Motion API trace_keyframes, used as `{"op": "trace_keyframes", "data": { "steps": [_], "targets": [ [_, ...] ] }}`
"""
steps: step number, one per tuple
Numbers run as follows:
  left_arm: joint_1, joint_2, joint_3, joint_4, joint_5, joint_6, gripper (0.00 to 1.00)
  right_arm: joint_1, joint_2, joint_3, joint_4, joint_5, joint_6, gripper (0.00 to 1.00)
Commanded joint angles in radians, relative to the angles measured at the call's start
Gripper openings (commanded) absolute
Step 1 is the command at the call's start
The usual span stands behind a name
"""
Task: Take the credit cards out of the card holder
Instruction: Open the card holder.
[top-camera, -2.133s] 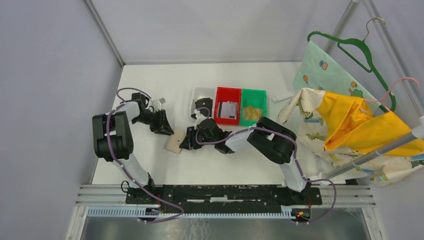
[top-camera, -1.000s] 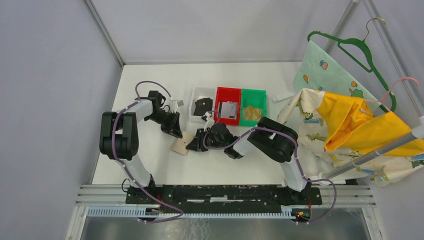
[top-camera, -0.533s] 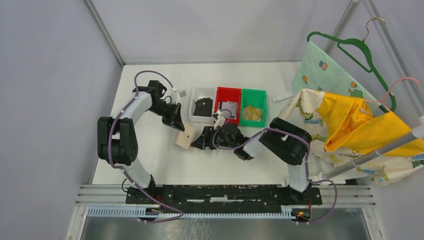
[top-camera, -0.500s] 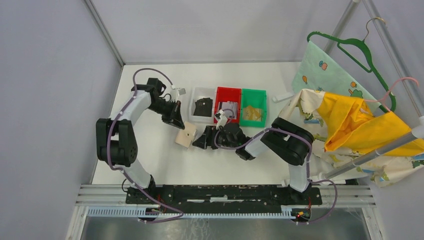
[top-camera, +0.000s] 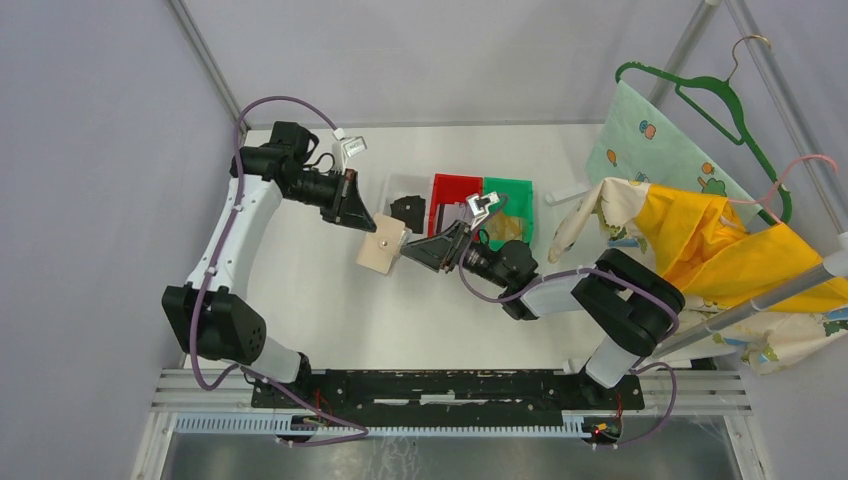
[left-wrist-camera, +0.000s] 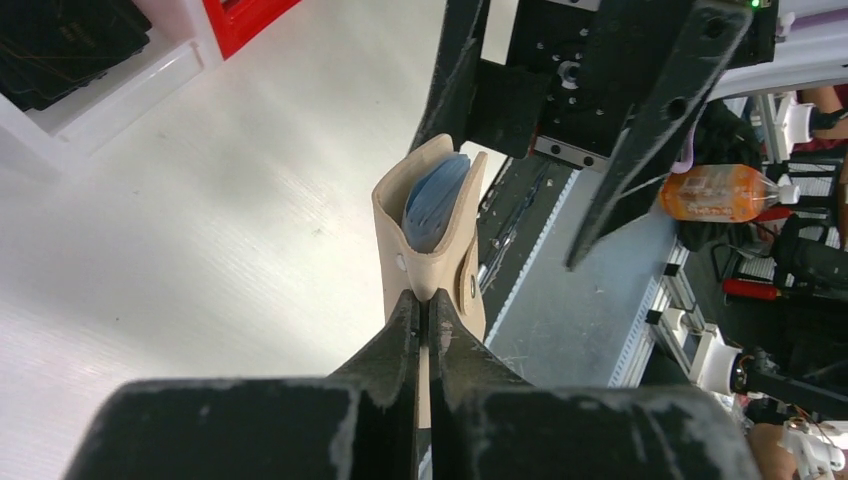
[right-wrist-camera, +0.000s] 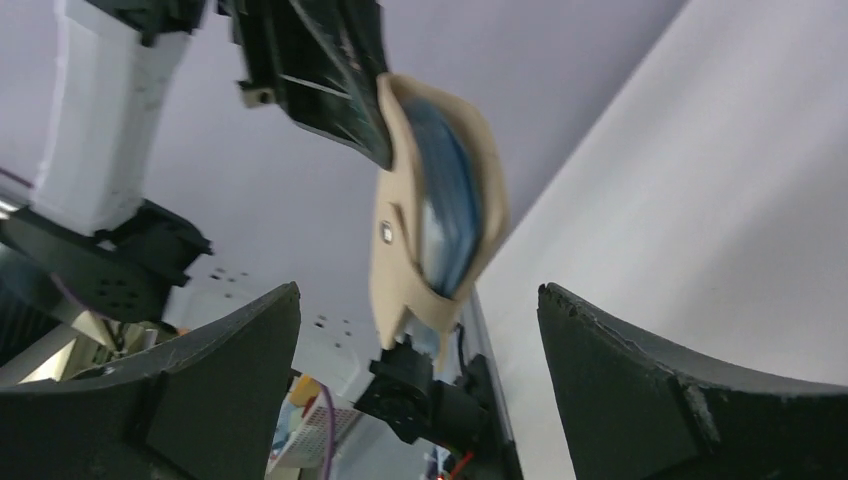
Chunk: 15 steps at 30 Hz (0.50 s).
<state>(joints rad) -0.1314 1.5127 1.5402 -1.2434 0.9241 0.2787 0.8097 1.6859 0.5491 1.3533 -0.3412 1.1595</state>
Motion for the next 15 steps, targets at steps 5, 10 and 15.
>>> {"op": "trace_keyframes", "data": {
  "steps": [5, 10, 15],
  "targets": [
    [-0.037, -0.076, 0.051, 0.024, 0.083, -0.126, 0.02, 0.008, -0.039, 0.117, 0.121, -0.011, 0.134, 0.92],
    [-0.040, -0.109, 0.052, 0.060, 0.072, -0.174, 0.02, 0.033, -0.054, 0.149, 0.028, 0.019, 0.135, 0.84],
    [-0.043, -0.123, 0.055, 0.071, 0.057, -0.191, 0.02, 0.046, -0.074, 0.164, -0.002, 0.043, 0.153, 0.58]
  ]
}}
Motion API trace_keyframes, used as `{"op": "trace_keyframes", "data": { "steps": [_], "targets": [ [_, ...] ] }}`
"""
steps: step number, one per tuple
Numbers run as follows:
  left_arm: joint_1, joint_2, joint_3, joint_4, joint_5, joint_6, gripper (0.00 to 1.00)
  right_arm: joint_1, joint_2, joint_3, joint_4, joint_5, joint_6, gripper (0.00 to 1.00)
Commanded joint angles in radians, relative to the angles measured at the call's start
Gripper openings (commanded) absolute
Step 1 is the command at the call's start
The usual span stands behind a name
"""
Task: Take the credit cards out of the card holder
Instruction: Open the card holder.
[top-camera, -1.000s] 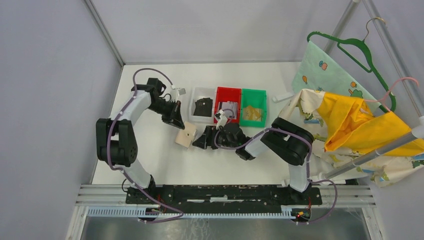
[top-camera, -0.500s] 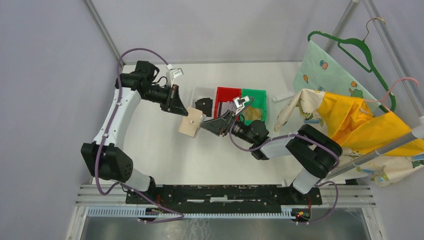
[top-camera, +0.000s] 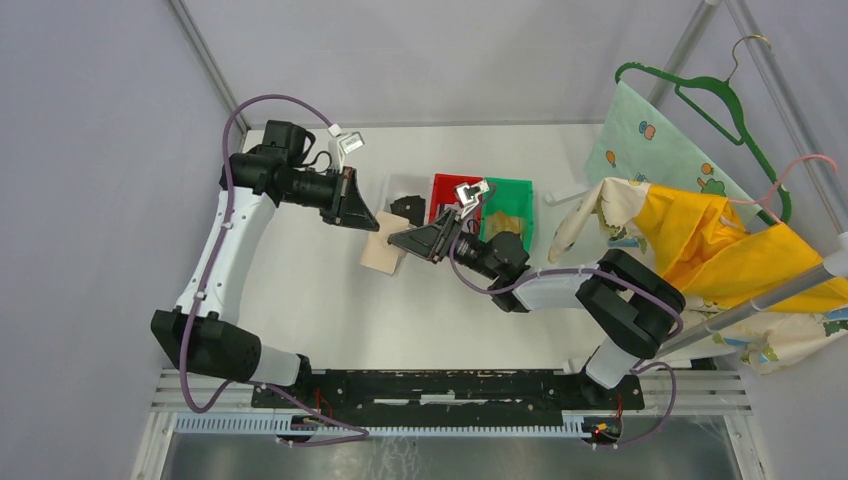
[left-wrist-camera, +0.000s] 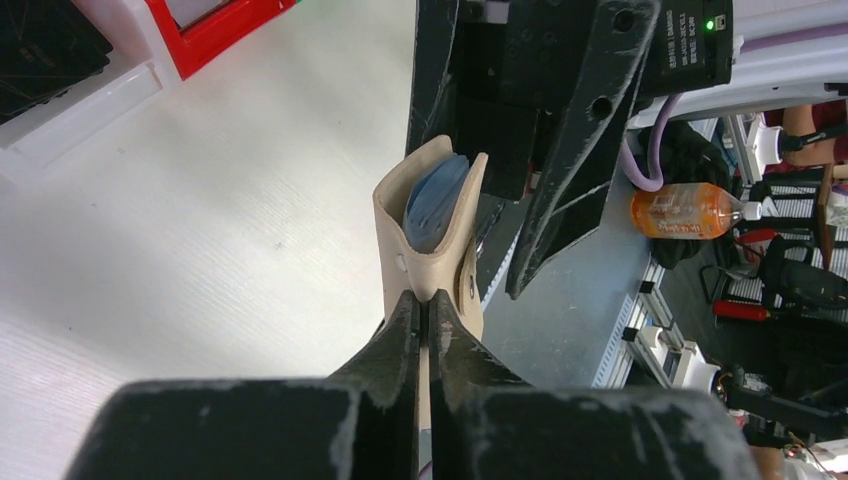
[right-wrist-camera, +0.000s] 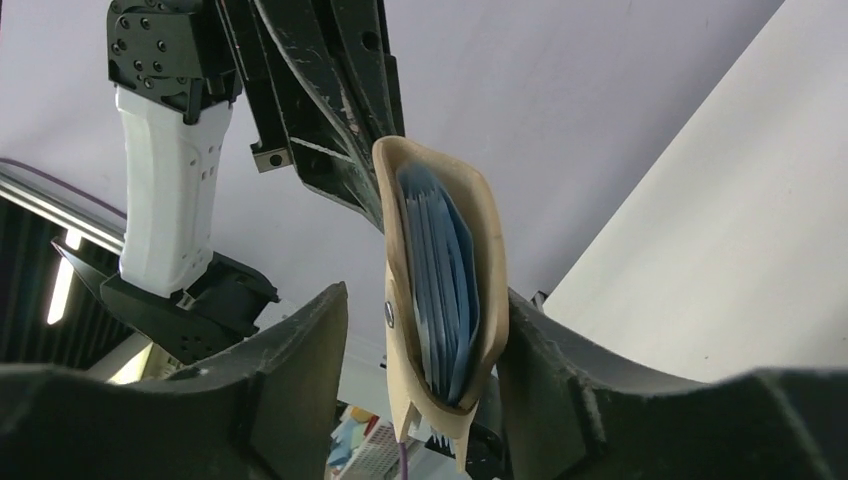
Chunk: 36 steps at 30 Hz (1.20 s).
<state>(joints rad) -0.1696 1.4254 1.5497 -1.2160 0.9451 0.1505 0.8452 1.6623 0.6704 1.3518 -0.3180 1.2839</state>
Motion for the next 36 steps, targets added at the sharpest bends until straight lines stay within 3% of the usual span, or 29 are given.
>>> {"op": "trace_keyframes", "data": {
  "steps": [1, 3, 4, 5, 9, 13, 18, 29, 31, 36],
  "targets": [
    [-0.005, -0.037, 0.045, 0.044, 0.033, -0.061, 0.02, 0.011, -0.057, 0.043, -0.003, 0.027, 0.030, 0.52],
    [-0.007, -0.044, 0.042, 0.045, 0.021, -0.052, 0.03, 0.011, -0.070, 0.041, -0.001, 0.037, 0.036, 0.37],
    [-0.007, -0.045, 0.039, 0.044, 0.017, -0.046, 0.09, 0.011, -0.073, 0.041, 0.008, 0.038, 0.039, 0.31],
    [-0.008, -0.050, 0.034, 0.045, 0.016, -0.038, 0.19, 0.009, -0.076, 0.044, 0.018, 0.034, 0.043, 0.23],
    [-0.008, -0.069, 0.006, 0.053, 0.007, -0.027, 0.83, -0.018, -0.071, 0.059, 0.099, -0.027, 0.049, 0.12],
    [-0.007, -0.088, -0.020, 0.074, 0.049, -0.043, 0.94, -0.068, -0.083, 0.059, 0.174, -0.083, 0.024, 0.11],
    [-0.007, -0.087, -0.057, 0.076, 0.134, -0.073, 0.97, -0.083, -0.127, 0.065, 0.132, -0.044, -0.065, 0.12],
    [-0.007, -0.089, -0.079, 0.087, 0.226, -0.128, 0.82, -0.033, -0.128, 0.176, -0.016, 0.044, -0.205, 0.12],
    [-0.007, -0.087, -0.086, 0.089, 0.225, -0.132, 0.74, -0.017, -0.126, 0.187, -0.029, 0.066, -0.233, 0.13],
    [-0.007, -0.089, -0.086, 0.098, 0.208, -0.131, 0.36, -0.007, -0.132, 0.193, -0.072, 0.094, -0.268, 0.25]
  ]
}}
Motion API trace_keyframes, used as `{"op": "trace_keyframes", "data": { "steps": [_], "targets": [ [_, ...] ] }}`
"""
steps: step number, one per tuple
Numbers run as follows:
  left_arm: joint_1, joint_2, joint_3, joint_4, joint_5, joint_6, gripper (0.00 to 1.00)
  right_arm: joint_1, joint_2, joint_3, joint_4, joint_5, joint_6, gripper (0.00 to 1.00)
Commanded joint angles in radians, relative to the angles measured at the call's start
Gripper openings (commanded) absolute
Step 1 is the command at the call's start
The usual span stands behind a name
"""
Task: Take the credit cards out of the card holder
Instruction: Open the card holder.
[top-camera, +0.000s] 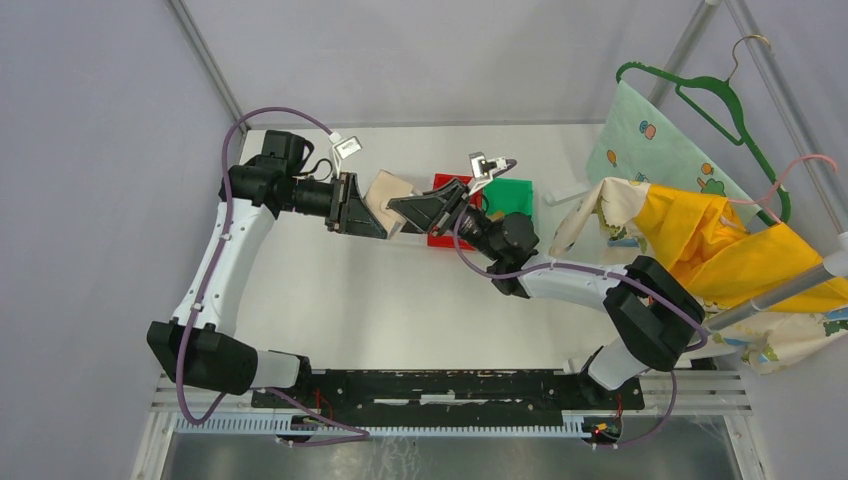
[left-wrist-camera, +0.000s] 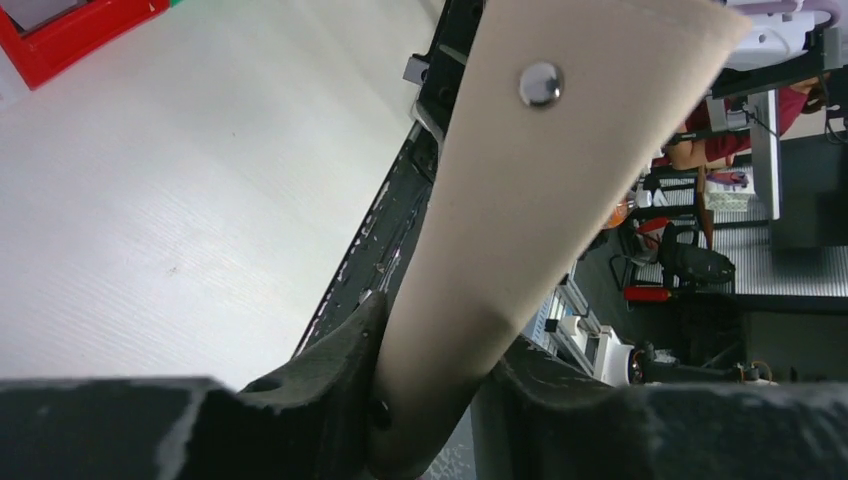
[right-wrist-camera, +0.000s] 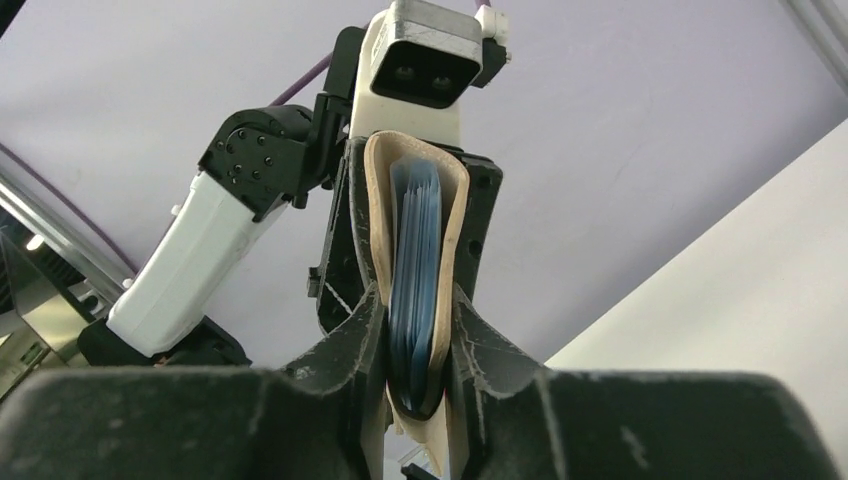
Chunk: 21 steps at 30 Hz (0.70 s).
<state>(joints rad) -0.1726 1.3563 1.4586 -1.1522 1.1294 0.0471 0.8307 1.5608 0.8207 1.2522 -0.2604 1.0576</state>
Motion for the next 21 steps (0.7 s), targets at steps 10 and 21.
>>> {"op": "trace_keyframes", "data": {
  "steps": [10, 21],
  "targets": [
    [-0.002, -0.027, 0.060, -0.032, -0.105, 0.136, 0.02, -0.061, -0.002, 0.077, -0.045, -0.106, 0.101, 0.78],
    [-0.004, -0.122, 0.042, 0.085, -0.205, 0.171, 0.02, -0.059, 0.002, 0.117, -0.189, -0.170, 0.152, 0.70]
  ]
}}
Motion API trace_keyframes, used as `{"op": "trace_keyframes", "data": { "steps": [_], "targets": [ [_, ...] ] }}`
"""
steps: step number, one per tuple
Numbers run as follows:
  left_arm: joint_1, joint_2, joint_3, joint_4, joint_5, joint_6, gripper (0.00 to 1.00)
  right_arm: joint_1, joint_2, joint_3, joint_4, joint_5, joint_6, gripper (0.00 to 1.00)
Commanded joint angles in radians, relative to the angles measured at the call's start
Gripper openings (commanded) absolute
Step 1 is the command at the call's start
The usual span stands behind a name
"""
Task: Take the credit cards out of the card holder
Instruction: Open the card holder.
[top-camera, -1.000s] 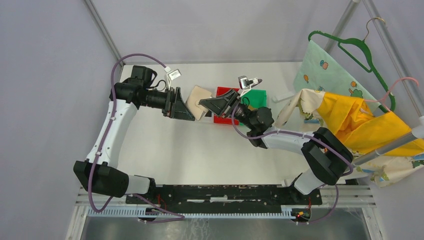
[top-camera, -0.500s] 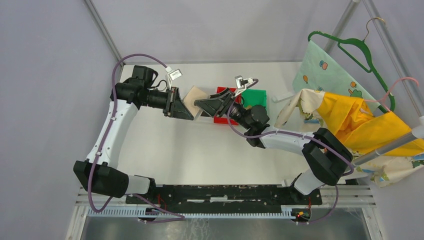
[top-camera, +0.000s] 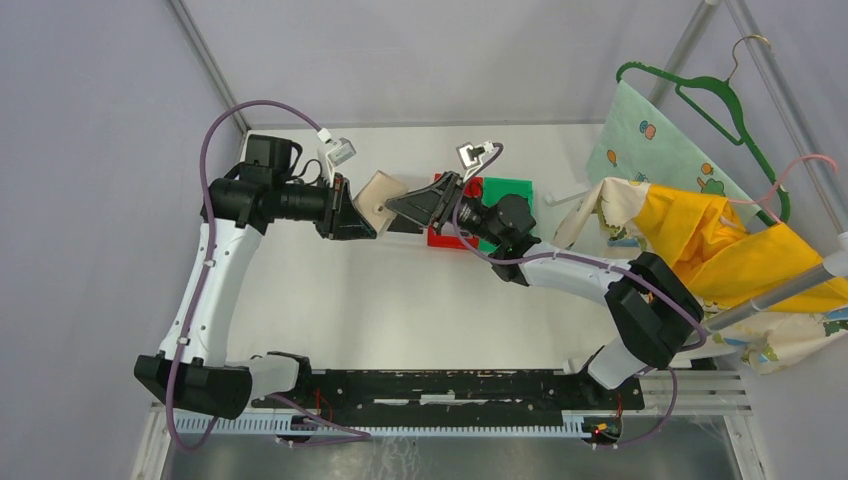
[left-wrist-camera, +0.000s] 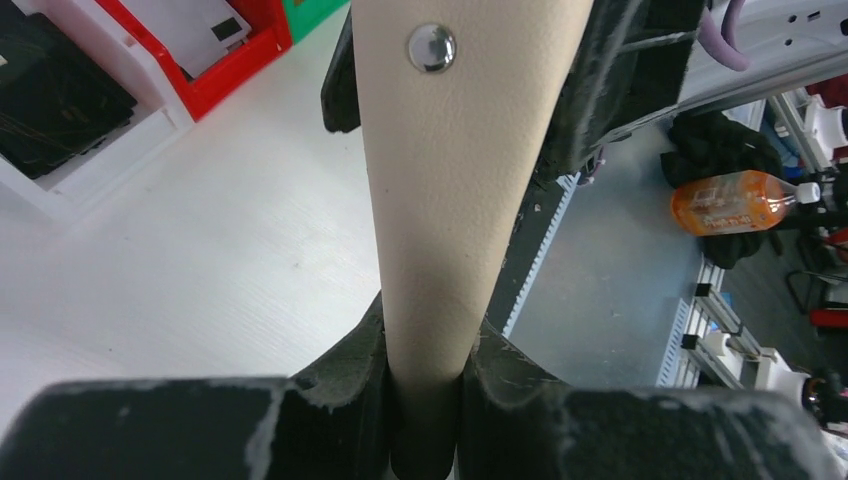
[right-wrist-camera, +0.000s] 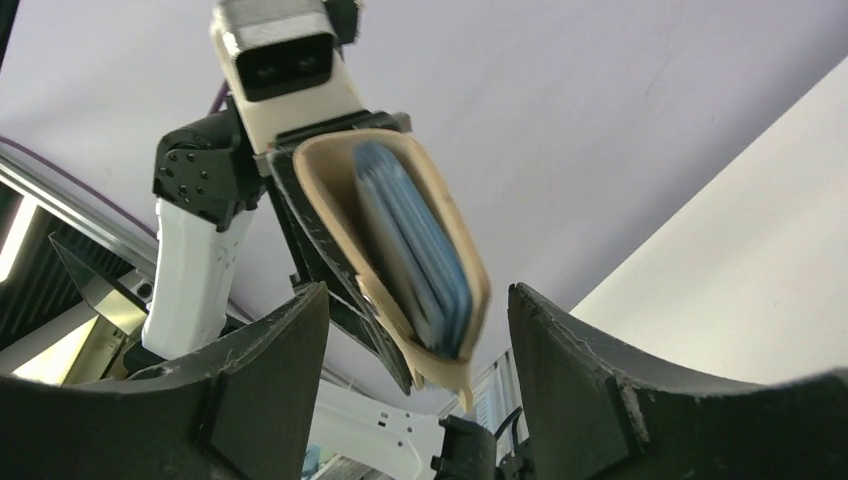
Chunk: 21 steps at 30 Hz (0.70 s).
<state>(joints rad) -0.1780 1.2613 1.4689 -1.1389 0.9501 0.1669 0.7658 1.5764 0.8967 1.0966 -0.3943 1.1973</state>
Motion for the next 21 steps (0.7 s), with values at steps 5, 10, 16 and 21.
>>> {"op": "trace_keyframes", "data": {
  "steps": [5, 10, 16, 21],
  "targets": [
    [0.002, -0.023, 0.011, 0.070, -0.023, 0.056, 0.02, 0.005, -0.017, 0.043, 0.038, -0.018, 0.038, 0.61],
    [0.001, -0.029, -0.026, 0.078, -0.055, 0.068, 0.03, 0.016, 0.003, 0.096, 0.052, -0.042, 0.057, 0.56],
    [0.001, -0.036, -0.023, 0.119, -0.078, 0.025, 0.09, 0.023, -0.002, 0.094, 0.041, -0.026, 0.054, 0.32],
    [0.001, -0.044, -0.026, 0.120, -0.093, 0.027, 0.30, 0.016, -0.013, 0.074, 0.079, -0.025, 0.038, 0.28]
  ]
}}
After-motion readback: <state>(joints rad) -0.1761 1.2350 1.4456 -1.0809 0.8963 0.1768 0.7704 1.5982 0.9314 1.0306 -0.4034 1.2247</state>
